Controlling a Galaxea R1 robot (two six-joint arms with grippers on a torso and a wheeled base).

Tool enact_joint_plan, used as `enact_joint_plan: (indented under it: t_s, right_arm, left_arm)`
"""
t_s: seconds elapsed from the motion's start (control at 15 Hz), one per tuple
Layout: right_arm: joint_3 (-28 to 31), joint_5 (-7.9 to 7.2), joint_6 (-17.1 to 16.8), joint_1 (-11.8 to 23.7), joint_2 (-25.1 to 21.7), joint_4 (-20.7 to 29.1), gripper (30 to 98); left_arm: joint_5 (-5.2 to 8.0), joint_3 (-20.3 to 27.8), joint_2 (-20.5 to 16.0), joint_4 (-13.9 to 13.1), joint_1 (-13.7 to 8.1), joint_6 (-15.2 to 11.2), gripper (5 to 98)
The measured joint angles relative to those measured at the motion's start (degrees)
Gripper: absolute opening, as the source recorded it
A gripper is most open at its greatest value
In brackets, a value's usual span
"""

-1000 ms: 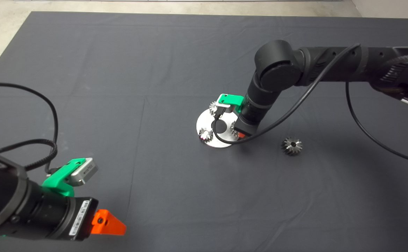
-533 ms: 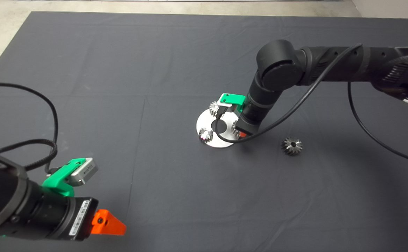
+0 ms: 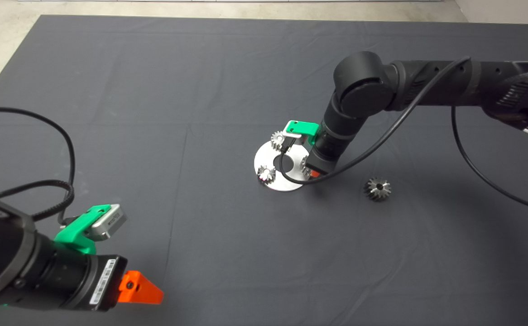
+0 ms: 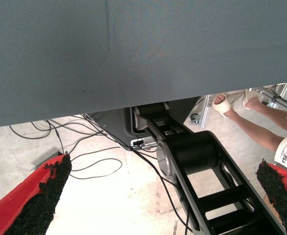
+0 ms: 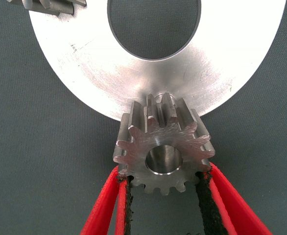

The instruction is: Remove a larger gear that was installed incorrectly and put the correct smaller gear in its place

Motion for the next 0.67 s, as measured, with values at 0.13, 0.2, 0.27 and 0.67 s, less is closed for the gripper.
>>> enact_joint_plan:
  t_s: [0.13, 0.2, 0.27, 0.67]
  right_arm:
    - [0.00, 0.00, 0.00, -0.01, 0.00, -0.18, 30.5]
    - [0.00, 0.00, -0.02, -0.04, 0.02, -0.27, 30.5]
    - [0.00, 0.00, -0.02, -0.06, 0.02, -0.34, 30.5]
    - [0.11, -0.17, 0.00, -0.20, 0.20, -1.27, 30.5]
  left_arm:
    - [0.00, 0.00, 0.00, 0.00, 0.00, 0.00, 97.7]
    - [0.01, 0.00, 0.00, 0.00, 0.00, 0.00, 97.7]
    - [0.00, 0.00, 0.00, 0.00, 0.00, 0.00, 97.7]
    - [0.00, 0.00, 0.00, 0.00, 0.00, 0.00, 97.7]
